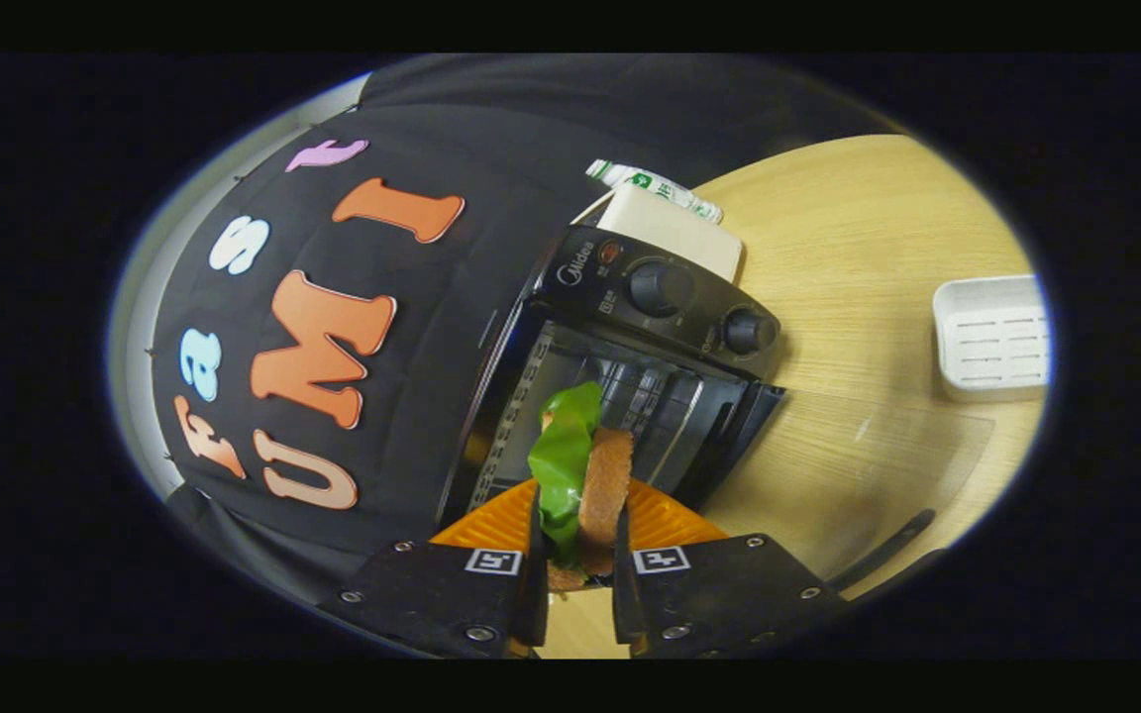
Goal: Open the toaster oven, put the food inside, and close the toaster oven door.
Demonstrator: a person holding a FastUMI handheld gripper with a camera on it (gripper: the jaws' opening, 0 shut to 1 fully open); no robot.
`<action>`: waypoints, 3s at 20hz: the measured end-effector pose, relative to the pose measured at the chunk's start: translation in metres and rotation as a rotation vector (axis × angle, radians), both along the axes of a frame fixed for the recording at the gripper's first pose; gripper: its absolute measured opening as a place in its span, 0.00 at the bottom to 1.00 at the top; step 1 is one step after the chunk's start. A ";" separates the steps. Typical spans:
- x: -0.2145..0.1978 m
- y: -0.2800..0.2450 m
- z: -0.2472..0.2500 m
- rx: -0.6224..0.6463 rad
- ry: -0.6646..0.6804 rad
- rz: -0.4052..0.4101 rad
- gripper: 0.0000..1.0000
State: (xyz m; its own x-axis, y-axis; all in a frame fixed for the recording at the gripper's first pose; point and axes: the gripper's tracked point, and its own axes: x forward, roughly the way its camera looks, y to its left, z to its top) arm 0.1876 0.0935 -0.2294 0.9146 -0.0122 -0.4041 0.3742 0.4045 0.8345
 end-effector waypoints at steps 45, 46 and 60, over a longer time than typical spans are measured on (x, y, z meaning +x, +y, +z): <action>-0.003 0.018 -0.039 -0.093 0.256 -0.167 0.98; -0.006 0.018 -0.039 -0.108 0.259 -0.157 0.99; -0.126 0.007 -0.016 -0.406 0.289 0.125 0.98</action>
State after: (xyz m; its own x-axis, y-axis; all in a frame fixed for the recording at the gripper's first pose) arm 0.0612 0.1010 -0.2454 0.7707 -0.1187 -0.6261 0.4947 0.7307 0.4705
